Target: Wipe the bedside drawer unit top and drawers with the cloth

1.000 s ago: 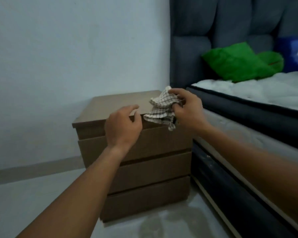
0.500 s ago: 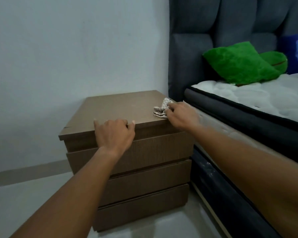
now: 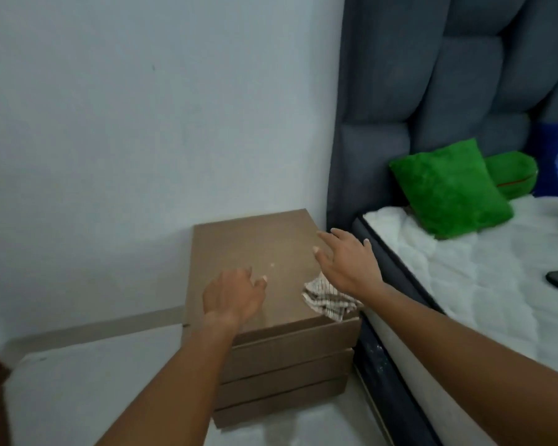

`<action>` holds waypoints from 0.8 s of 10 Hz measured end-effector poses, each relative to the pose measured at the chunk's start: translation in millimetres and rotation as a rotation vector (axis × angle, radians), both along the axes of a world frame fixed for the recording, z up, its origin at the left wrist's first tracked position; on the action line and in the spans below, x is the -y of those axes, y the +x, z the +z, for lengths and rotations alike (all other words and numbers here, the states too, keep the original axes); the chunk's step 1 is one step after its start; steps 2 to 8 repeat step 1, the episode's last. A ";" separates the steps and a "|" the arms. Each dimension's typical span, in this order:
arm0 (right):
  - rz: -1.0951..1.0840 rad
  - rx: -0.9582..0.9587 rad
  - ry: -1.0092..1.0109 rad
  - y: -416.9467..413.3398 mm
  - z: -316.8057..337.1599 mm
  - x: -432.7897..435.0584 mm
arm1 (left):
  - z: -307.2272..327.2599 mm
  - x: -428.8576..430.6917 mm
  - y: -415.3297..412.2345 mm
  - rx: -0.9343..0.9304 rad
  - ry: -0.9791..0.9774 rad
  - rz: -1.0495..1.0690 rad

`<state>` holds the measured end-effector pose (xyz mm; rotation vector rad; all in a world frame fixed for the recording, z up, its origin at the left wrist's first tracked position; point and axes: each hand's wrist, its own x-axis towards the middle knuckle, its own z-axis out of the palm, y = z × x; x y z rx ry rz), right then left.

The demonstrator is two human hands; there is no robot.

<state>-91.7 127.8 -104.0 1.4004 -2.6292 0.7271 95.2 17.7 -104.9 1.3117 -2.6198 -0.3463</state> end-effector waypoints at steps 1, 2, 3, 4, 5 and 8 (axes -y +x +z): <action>0.040 -0.020 -0.166 19.6 120.8 -18.2 | 98.9 -15.4 22.2 -0.028 0.032 0.042; 0.040 -0.020 -0.166 19.6 120.8 -18.2 | 98.9 -15.4 22.2 -0.028 0.032 0.042; 0.040 -0.020 -0.166 19.6 120.8 -18.2 | 98.9 -15.4 22.2 -0.028 0.032 0.042; 0.040 -0.020 -0.166 19.6 120.8 -18.2 | 98.9 -15.4 22.2 -0.028 0.032 0.042; 0.040 -0.020 -0.166 19.6 120.8 -18.2 | 98.9 -15.4 22.2 -0.028 0.032 0.042; 0.040 -0.020 -0.166 19.6 120.8 -18.2 | 98.9 -15.4 22.2 -0.028 0.032 0.042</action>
